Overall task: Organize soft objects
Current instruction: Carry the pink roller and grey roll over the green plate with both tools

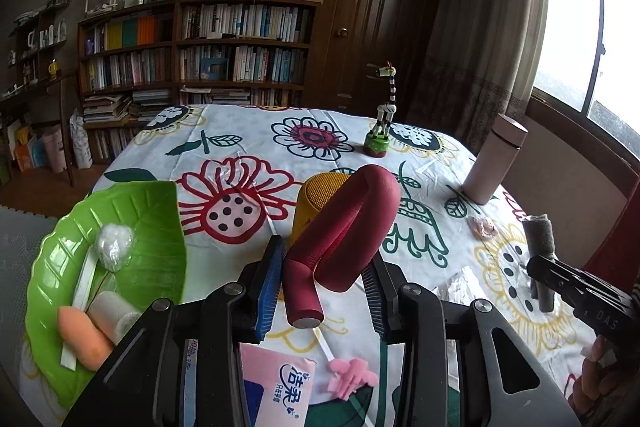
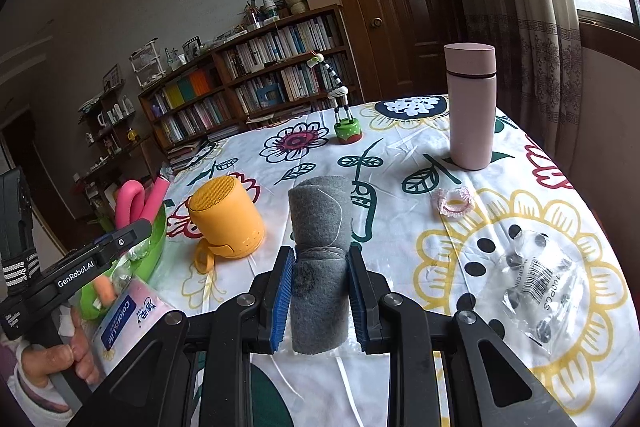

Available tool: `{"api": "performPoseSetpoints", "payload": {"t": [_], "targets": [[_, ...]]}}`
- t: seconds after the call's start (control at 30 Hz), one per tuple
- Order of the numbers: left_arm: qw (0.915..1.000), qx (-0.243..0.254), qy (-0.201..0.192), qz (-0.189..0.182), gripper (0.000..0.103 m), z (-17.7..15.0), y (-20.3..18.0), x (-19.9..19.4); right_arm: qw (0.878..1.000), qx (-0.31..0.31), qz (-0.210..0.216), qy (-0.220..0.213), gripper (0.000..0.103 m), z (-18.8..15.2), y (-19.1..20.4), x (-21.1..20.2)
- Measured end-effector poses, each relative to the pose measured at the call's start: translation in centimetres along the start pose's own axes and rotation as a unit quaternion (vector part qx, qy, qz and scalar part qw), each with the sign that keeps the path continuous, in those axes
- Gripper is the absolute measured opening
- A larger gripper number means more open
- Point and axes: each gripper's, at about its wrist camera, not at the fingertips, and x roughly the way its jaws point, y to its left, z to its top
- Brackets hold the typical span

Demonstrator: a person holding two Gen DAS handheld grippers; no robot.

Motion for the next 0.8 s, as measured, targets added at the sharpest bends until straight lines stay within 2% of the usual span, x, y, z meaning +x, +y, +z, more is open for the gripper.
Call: {"api": "performPoseSetpoints", "payload": {"t": [0.3,0.6,0.67,0.73,0.8], "targets": [[0.9985,-0.031,-0.016,0.042,0.039,-0.3,4.9,-1.3,1.000,-0.024,0.016,0.006,0.028,0.2,3.5,1.0],[0.9935,-0.077,-0.021,0.082,0.039,-1.0,10.4,-2.0,0.998,-0.051,0.037,0.015,0.028,0.1,6.9,2.2],[0.9918,-0.087,-0.021,0.092,0.042,-1.2,11.4,-2.0,0.997,-0.057,0.042,0.017,0.028,0.1,7.6,2.4],[0.9903,-0.097,-0.018,0.097,0.053,-1.5,12.3,-1.9,0.997,-0.064,0.047,0.020,0.028,0.0,8.5,2.7],[0.9889,-0.105,-0.020,0.103,0.057,-1.8,13.0,-1.9,0.996,-0.071,0.052,0.022,0.028,0.0,9.3,3.0]]}}
